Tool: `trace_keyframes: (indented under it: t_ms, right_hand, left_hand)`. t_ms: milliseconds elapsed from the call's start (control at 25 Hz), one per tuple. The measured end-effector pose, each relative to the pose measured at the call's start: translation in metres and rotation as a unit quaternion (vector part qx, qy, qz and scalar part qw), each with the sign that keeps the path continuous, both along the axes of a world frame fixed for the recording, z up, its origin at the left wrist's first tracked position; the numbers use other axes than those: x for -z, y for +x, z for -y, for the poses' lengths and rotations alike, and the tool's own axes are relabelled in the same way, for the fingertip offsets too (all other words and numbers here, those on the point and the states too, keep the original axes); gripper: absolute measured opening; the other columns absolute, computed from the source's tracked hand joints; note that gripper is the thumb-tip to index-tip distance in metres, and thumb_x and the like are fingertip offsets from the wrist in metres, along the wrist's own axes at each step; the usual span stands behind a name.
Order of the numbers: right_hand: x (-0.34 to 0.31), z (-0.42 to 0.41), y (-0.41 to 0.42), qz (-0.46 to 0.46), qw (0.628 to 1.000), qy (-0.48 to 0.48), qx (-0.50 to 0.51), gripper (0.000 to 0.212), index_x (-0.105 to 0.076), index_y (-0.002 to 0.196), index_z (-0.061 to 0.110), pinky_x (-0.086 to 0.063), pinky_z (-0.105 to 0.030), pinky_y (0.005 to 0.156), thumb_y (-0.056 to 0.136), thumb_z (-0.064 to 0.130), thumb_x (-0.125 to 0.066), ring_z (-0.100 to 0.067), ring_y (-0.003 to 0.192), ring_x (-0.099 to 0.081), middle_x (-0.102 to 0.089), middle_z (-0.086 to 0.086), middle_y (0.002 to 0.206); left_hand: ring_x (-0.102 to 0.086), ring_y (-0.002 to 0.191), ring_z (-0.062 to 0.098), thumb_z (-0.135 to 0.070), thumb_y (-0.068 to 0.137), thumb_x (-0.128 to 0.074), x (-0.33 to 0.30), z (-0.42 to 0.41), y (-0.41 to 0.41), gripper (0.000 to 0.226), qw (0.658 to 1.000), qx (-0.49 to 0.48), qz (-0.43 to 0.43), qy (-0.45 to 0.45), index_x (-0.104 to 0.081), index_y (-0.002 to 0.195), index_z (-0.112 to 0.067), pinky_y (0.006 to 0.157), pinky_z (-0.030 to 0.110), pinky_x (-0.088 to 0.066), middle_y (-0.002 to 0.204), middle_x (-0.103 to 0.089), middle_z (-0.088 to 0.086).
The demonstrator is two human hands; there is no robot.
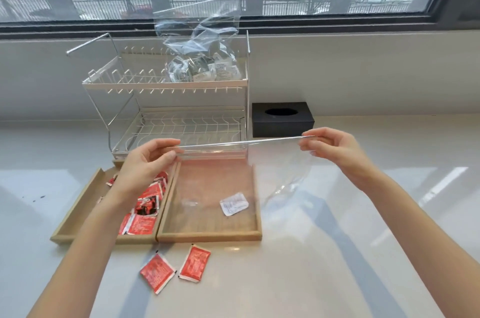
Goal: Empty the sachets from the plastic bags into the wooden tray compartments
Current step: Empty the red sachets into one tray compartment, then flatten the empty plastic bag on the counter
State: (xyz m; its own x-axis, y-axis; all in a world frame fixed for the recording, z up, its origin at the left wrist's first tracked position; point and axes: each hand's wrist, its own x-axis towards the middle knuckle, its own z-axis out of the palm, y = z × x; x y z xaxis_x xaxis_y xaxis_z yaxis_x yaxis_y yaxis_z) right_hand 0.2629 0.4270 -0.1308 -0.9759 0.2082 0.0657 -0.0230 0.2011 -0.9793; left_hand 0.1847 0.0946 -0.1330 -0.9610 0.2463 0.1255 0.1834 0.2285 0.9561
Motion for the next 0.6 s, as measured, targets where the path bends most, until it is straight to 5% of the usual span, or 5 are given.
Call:
trace_keyframes:
  t_ms: [160,320,440,600]
  right_hand:
    - [-0.003,-0.040,0.003,0.016,0.989,0.129,0.064,0.019,-0.064,0.074,0.028,-0.040,-0.012,0.061,0.086,0.014,-0.059,-0.001,0.058,-0.050,-0.055,0.007,0.065]
    - [-0.017,-0.078,-0.008,0.038,0.966,0.225,0.119,0.013,-0.063,0.077,0.025,-0.045,-0.020,0.061,0.085,0.019,-0.055,-0.012,0.049,-0.049,-0.054,0.003,0.057]
    - [-0.034,-0.095,-0.016,0.022,0.966,0.213,0.147,0.015,-0.062,0.075,0.026,-0.048,-0.026,0.068,0.083,0.018,-0.053,0.003,0.045,-0.058,-0.064,0.003,0.062]
    - [-0.044,-0.115,-0.016,-0.066,0.951,0.205,0.220,0.011,-0.063,0.079,0.028,-0.047,-0.023,0.073,0.084,0.020,-0.058,-0.004,0.075,-0.065,-0.070,0.000,0.079]
  left_hand:
    - [-0.061,0.068,-0.004,-0.008,0.083,-0.058,-0.008,-0.052,0.004,0.015,0.986,-0.024,-0.082,-0.140,-0.062,0.082,-0.022,0.066,0.013,-0.048,0.077,-0.067,-0.008]
    - [-0.058,0.082,0.022,-0.008,0.083,-0.055,-0.026,-0.104,-0.012,0.009,0.923,-0.032,-0.230,-0.308,-0.061,0.090,-0.011,0.073,0.032,-0.044,0.084,-0.063,0.004]
    - [-0.057,0.086,0.024,-0.007,0.083,-0.053,-0.038,-0.131,-0.025,0.017,0.908,-0.047,-0.277,-0.311,-0.059,0.098,-0.011,0.078,0.040,-0.049,0.089,-0.063,0.005]
    - [-0.058,0.079,0.021,-0.008,0.084,-0.055,-0.039,-0.152,-0.034,0.011,0.889,-0.079,-0.392,-0.221,-0.061,0.093,-0.006,0.069,0.037,-0.052,0.091,-0.065,0.010]
